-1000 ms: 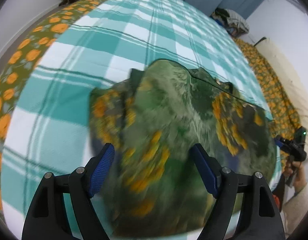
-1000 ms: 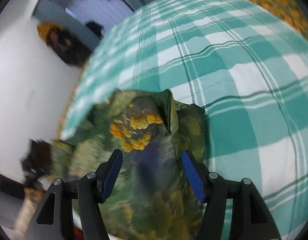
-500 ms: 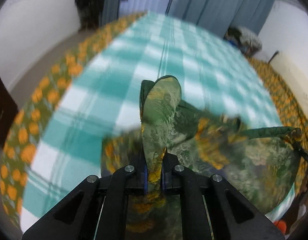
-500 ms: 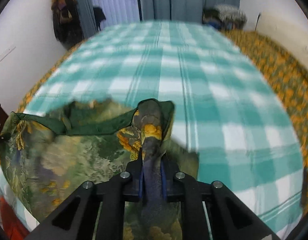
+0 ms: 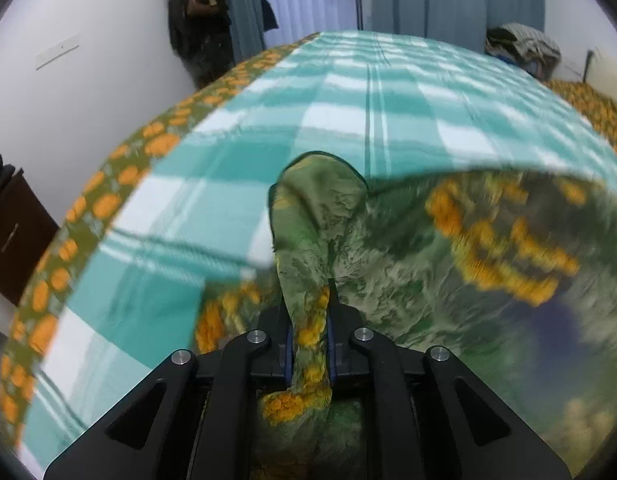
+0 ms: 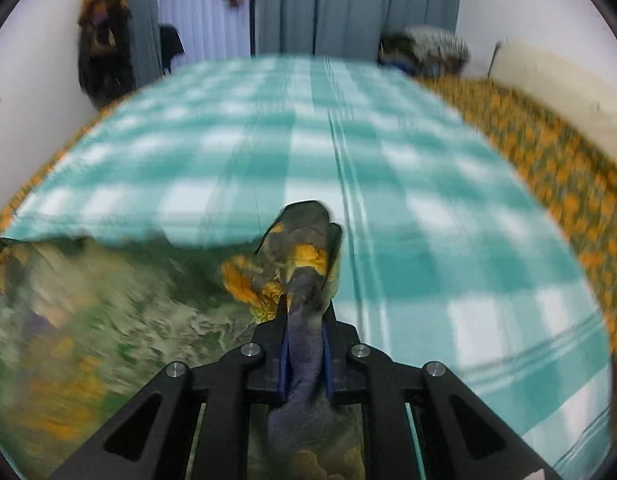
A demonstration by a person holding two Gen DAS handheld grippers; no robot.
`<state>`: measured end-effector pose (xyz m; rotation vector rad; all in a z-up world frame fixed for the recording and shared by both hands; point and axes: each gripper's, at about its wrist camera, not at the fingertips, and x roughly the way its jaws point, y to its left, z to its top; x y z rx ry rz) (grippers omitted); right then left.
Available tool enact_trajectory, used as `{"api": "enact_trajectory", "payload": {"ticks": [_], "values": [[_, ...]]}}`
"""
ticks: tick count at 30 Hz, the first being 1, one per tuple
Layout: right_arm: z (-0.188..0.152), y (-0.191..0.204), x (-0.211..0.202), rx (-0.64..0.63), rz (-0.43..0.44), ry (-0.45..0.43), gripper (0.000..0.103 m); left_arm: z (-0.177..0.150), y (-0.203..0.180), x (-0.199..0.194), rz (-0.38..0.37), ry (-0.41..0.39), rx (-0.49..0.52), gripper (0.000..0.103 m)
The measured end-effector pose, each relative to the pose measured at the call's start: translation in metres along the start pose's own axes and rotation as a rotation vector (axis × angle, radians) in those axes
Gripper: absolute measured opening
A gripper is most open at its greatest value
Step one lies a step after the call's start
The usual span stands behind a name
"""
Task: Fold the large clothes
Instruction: 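Lift the hem with both tools and fold it toward the collar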
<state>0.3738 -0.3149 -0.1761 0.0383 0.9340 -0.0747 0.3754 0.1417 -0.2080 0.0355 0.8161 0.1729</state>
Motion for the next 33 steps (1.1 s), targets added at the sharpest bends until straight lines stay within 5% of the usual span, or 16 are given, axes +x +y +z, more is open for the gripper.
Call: {"api": "enact_trajectory", "payload": {"ticks": [7, 21, 24, 28, 30, 33], "values": [[-0.035, 0.004, 0.022, 0.059, 0.002, -0.047, 0.016, -0.007, 0.005, 0.008, -0.028, -0.028, -0.044, 0.013], [-0.034, -0.001, 0.029, 0.083, 0.030, -0.036, 0.019, -0.008, 0.002, 0.002, -0.045, -0.014, -0.053, 0.018], [-0.032, -0.004, 0.026, 0.092, 0.036, -0.031, 0.020, -0.006, 0.005, -0.005, -0.039, 0.008, -0.054, 0.033], [-0.024, -0.016, 0.016, 0.118, 0.082, 0.013, 0.022, -0.006, 0.014, -0.029, -0.019, 0.028, -0.065, 0.077], [-0.020, -0.028, -0.002, 0.144, 0.104, 0.003, 0.041, -0.007, 0.018, -0.046, -0.021, 0.027, -0.069, 0.080], [-0.018, -0.040, -0.043, 0.142, 0.129, -0.061, 0.042, -0.008, 0.015, -0.073, -0.084, 0.023, -0.042, 0.080]]}}
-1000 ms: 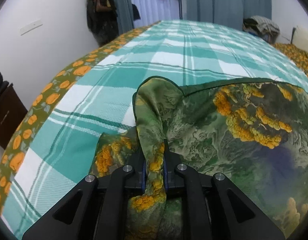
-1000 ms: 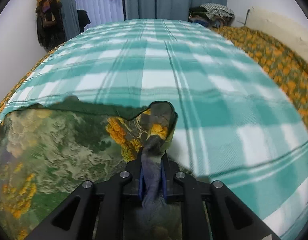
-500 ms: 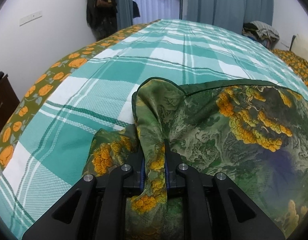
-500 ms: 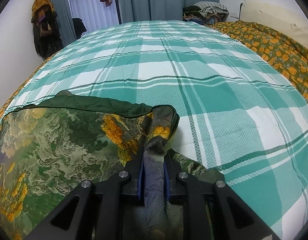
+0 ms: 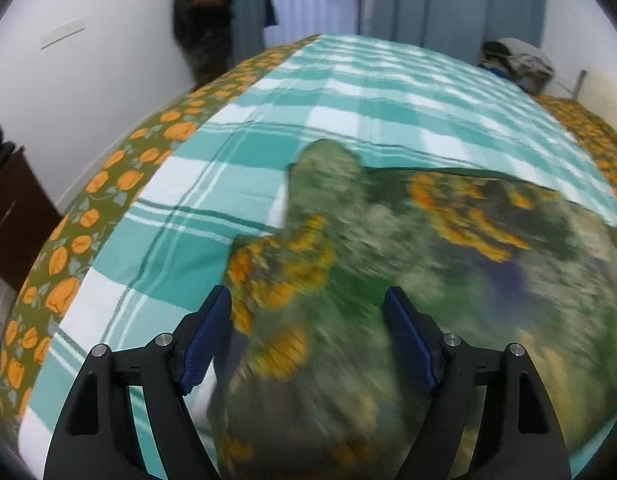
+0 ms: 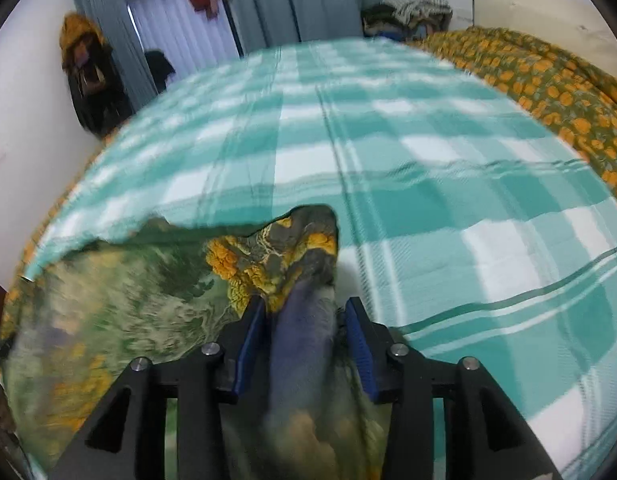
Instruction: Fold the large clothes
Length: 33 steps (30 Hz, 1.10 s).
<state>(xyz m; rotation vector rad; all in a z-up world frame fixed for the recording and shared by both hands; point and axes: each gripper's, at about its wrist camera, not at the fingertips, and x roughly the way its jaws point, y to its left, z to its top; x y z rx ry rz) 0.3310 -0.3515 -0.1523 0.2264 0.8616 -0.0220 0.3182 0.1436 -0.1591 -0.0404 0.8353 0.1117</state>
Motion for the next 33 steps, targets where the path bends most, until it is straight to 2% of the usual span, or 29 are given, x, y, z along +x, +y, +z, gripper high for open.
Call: {"api": "enact_trajectory", "payload": {"ticks": [5, 7, 9, 11, 14, 15, 17, 19, 23, 28, 33], "values": [[-0.023, 0.022, -0.048, -0.121, 0.125, -0.001, 0.042, 0.001, -0.035, -0.044, -0.094, -0.053, 0.067, 0.083], [-0.046, 0.032, -0.049, -0.163, 0.200, 0.051, 0.042, 0.003, -0.054, -0.052, -0.140, -0.050, 0.099, 0.083], [-0.065, 0.034, -0.035, -0.180, 0.195, 0.113, 0.042, 0.005, -0.079, -0.055, -0.184, -0.026, 0.147, 0.084], [-0.077, 0.027, -0.021, -0.149, 0.164, 0.130, 0.042, 0.006, -0.106, -0.056, -0.225, -0.003, 0.193, 0.084], [-0.085, 0.014, -0.019, 0.005, 0.198, 0.071, 0.042, 0.005, -0.144, -0.045, -0.278, 0.055, 0.244, 0.089], [-0.086, 0.014, -0.019, 0.015, 0.193, 0.062, 0.042, 0.004, -0.155, -0.037, -0.287, 0.082, 0.265, 0.089], [-0.091, 0.017, -0.019, 0.015, 0.169, 0.038, 0.042, -0.002, -0.184, -0.011, -0.263, 0.161, 0.338, 0.090], [-0.095, 0.020, -0.020, 0.005, 0.148, 0.021, 0.042, -0.001, -0.200, 0.015, -0.214, 0.204, 0.360, 0.095], [-0.104, 0.021, -0.025, 0.001, 0.140, 0.003, 0.042, 0.034, -0.210, 0.059, -0.185, 0.270, 0.234, 0.099], [-0.106, 0.019, -0.023, 0.015, 0.163, -0.012, 0.042, 0.062, -0.214, 0.100, -0.129, 0.303, 0.154, 0.101], [-0.108, 0.020, -0.021, 0.008, 0.166, -0.024, 0.042, 0.059, -0.218, 0.116, -0.115, 0.268, 0.166, 0.103]]}}
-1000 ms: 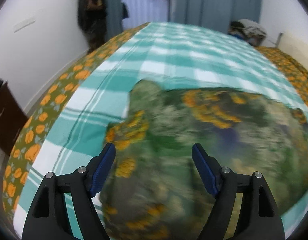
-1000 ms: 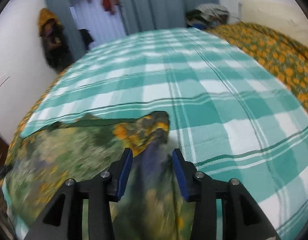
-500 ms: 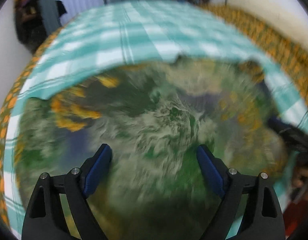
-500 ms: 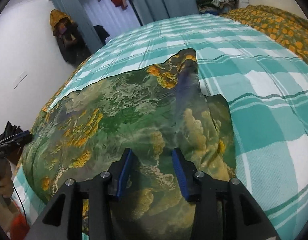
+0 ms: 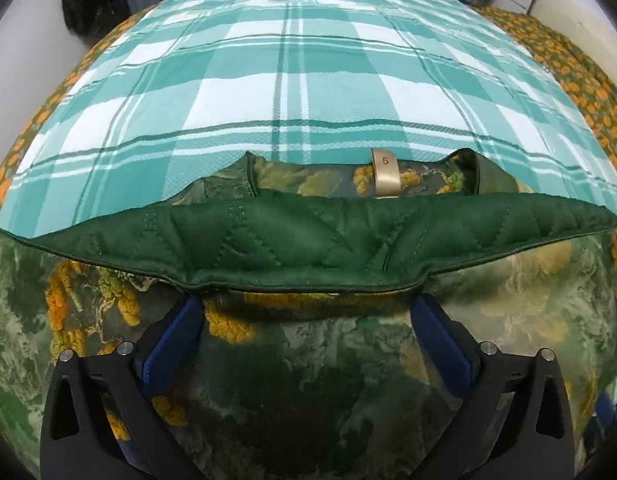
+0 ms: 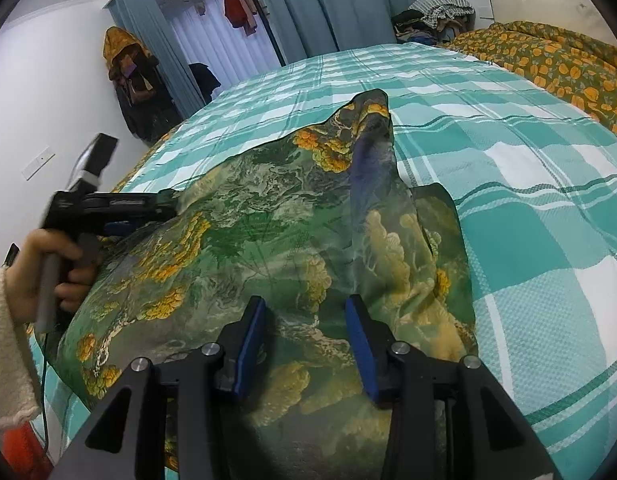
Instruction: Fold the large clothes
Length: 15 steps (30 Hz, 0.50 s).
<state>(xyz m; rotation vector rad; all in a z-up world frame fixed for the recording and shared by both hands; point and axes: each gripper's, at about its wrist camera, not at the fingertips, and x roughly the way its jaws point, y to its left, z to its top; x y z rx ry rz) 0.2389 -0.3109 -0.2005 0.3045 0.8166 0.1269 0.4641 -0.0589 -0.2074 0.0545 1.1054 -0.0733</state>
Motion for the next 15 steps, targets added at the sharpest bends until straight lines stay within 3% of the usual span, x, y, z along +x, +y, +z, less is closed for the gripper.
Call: {"api": "enact_trajectory", "payload": {"ticks": [4, 9, 15], "values": [[-0.002, 0.000, 0.001, -0.006, 0.002, 0.001, 0.042, -0.005, 0.004, -0.009, -0.018, -0.009, -0.005, 0.103], [-0.002, -0.002, 0.000, -0.002, 0.011, 0.002, 0.042, -0.034, 0.000, -0.044, -0.066, -0.005, 0.066, 0.101], [-0.003, -0.001, -0.001, -0.003, -0.002, -0.005, 0.042, -0.111, -0.003, -0.092, -0.075, -0.077, 0.155, 0.101]]}}
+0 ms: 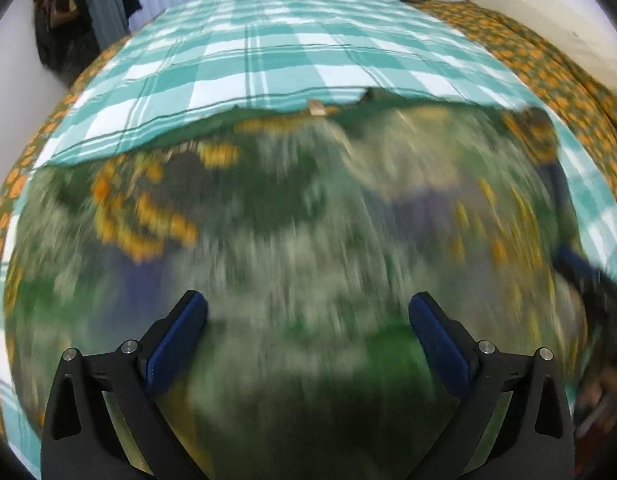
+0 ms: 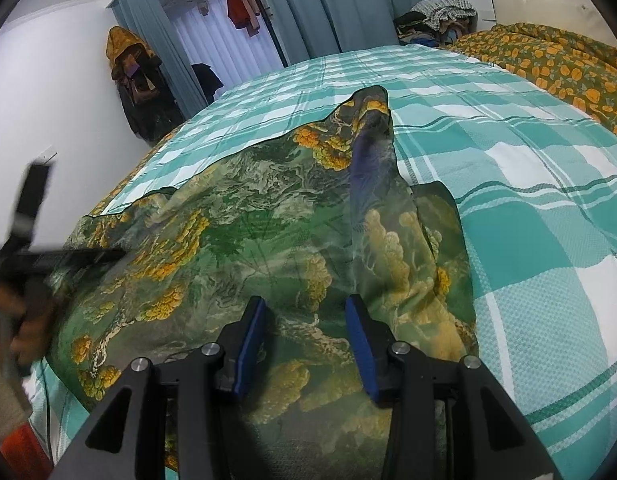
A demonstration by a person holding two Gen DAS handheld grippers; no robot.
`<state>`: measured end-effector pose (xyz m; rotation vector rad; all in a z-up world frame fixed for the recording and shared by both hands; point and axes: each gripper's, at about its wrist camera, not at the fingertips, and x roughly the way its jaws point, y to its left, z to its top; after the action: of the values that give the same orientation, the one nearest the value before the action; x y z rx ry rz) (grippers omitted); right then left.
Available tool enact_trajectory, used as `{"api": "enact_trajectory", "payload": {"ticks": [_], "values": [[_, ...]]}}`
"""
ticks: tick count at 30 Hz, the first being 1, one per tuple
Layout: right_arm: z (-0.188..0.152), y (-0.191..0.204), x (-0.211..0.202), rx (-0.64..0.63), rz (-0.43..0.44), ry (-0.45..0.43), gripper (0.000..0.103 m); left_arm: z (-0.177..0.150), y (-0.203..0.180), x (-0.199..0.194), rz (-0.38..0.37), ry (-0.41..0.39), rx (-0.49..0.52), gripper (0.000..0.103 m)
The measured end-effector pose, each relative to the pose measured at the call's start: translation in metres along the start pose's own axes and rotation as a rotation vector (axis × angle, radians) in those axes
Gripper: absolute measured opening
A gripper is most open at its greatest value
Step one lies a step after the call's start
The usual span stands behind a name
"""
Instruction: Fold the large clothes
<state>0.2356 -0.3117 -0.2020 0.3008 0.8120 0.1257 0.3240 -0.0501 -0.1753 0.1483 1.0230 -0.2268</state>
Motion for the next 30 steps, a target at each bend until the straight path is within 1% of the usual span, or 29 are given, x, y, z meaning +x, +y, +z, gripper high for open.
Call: {"api": "enact_trajectory", "payload": {"ticks": [1, 3, 5, 9, 13, 14, 15, 16, 17, 18, 20, 23, 25, 27, 29, 30], "values": [[0.000, 0.000, -0.001, 0.002, -0.002, 0.000, 0.042, -0.013, -0.004, -0.008, 0.011, -0.021, 0.011, 0.101], [-0.001, 0.002, -0.004, 0.006, -0.011, 0.004, 0.042, -0.027, -0.005, -0.017, 0.010, -0.042, -0.008, 0.101], [-0.003, 0.003, -0.009, 0.010, -0.021, 0.005, 0.042, -0.033, -0.006, -0.021, -0.003, -0.032, -0.024, 0.101], [-0.012, 0.005, -0.028, 0.025, -0.039, 0.004, 0.042, -0.046, -0.018, -0.029, 0.032, -0.048, 0.043, 0.101], [-0.022, 0.003, -0.055, 0.053, -0.036, 0.009, 0.042, -0.058, -0.021, -0.040, 0.014, -0.042, 0.070, 0.101], [-0.026, 0.000, -0.069, 0.069, -0.026, 0.005, 0.043, -0.060, -0.020, -0.043, 0.009, -0.039, 0.069, 0.101], [-0.029, -0.003, -0.075, 0.080, -0.021, 0.002, 0.050, -0.063, -0.019, -0.047, 0.007, -0.041, 0.065, 0.101], [-0.034, -0.009, -0.087, 0.111, -0.017, -0.002, 0.054, -0.066, -0.019, -0.054, 0.005, -0.055, 0.055, 0.101], [-0.039, -0.016, -0.094, 0.143, -0.017, -0.007, 0.063, -0.067, -0.019, -0.058, 0.001, -0.066, 0.047, 0.101], [-0.047, -0.028, -0.104, 0.206, -0.015, -0.014, 0.064, -0.068, -0.020, -0.062, -0.006, -0.074, 0.039, 0.100], [-0.059, -0.047, -0.110, 0.309, 0.014, 0.001, 0.064, -0.065, -0.021, -0.069, -0.025, -0.100, 0.009, 0.100], [-0.073, -0.071, -0.104, 0.474, 0.095, 0.051, 0.064, -0.054, -0.025, -0.074, -0.057, -0.135, -0.014, 0.100], [-0.076, -0.076, -0.099, 0.528, 0.138, 0.052, 0.064, -0.045, -0.031, -0.073, -0.060, -0.145, -0.007, 0.100], [-0.074, -0.075, -0.092, 0.552, 0.175, 0.046, 0.064, -0.036, -0.039, -0.068, -0.066, -0.165, 0.004, 0.100], [-0.071, -0.073, -0.079, 0.567, 0.163, 0.059, 0.064, -0.036, -0.047, -0.066, -0.076, -0.182, 0.011, 0.100], [-0.069, -0.077, -0.070, 0.599, 0.152, 0.062, 0.064, -0.035, -0.050, -0.061, -0.084, -0.186, 0.021, 0.100]]}}
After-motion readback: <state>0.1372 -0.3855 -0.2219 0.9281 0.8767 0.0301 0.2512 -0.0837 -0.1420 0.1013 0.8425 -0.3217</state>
